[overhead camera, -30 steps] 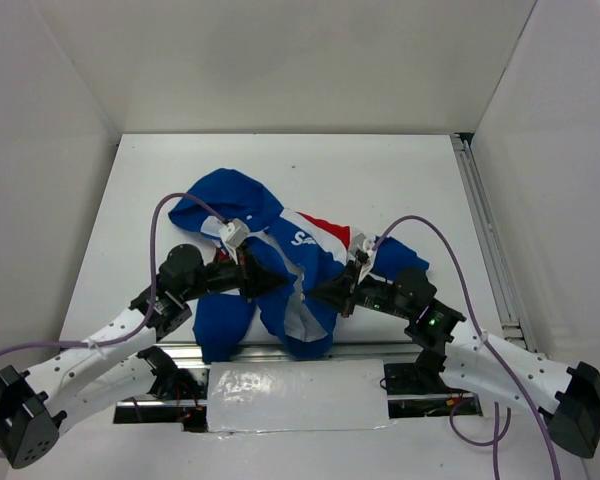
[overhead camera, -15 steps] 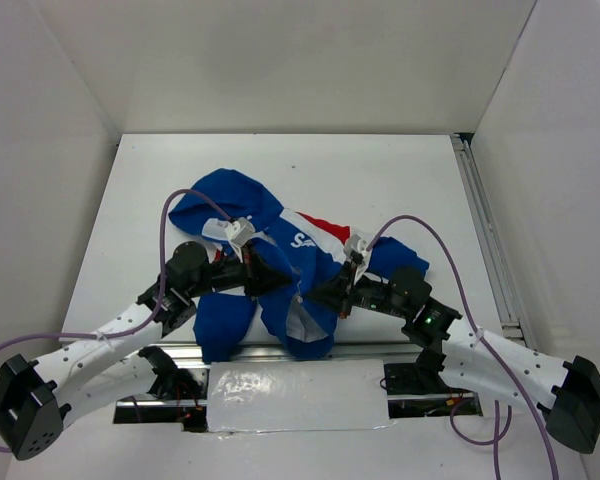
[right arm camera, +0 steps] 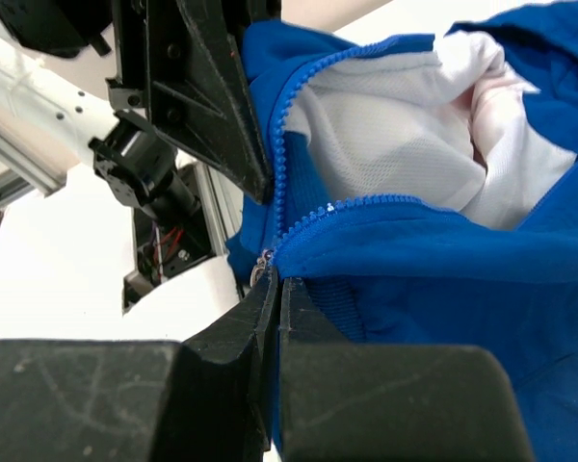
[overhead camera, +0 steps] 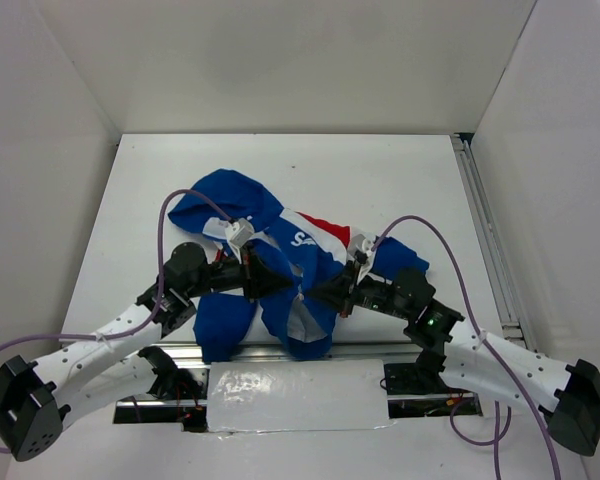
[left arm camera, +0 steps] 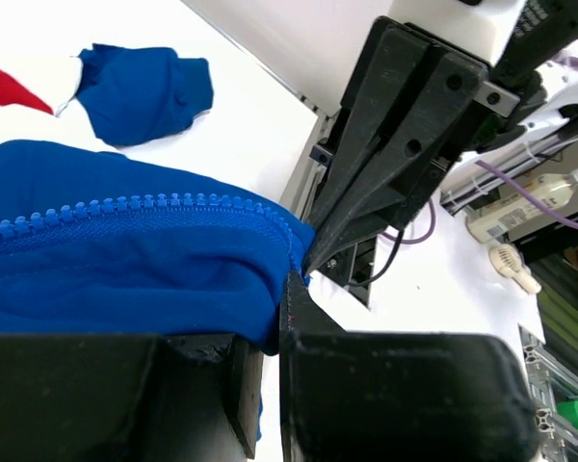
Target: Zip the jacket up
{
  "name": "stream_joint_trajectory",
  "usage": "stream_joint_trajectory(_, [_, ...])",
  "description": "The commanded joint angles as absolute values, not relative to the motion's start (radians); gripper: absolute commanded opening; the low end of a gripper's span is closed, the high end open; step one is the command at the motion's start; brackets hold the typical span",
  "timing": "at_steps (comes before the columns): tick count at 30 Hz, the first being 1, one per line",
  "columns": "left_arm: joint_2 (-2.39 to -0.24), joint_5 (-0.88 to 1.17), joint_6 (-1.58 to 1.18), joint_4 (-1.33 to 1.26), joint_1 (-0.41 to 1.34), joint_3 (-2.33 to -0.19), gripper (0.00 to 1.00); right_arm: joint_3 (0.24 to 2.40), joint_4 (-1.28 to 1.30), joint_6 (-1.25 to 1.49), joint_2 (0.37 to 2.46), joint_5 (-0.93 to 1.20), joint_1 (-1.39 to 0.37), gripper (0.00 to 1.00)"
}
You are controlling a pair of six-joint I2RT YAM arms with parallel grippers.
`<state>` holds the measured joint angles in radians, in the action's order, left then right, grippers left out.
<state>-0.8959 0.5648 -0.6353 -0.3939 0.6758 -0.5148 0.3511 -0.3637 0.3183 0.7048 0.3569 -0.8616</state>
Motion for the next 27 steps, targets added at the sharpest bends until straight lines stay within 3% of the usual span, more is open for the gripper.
stream_joint_trajectory(1, [-0.864,0.620,-0.669,-0.520,0.678,-0.499,0.00,0.339,-0.511,0.319,0.670,0.336,-0.870,0.00])
stream_joint_trajectory(9, [-0.864,0.670,-0.724,-0.558,0.680,-0.503,0.00,0.308,-0.571,0.292,0.643,0.331,-0.880,0.00])
stream_joint_trajectory(13, [-0.835,0.716,-0.723,-0.571,0.678,-0.497,0.00,0.345,-0.473,0.242,0.652,0.334,-0.884,0.00])
stream_joint_trajectory(27, [-0.824,0.634,-0.707,-0.488,0.678,-0.513,0.00,0.334,-0.446,0.212,0.584,0.341,-0.890,0.00])
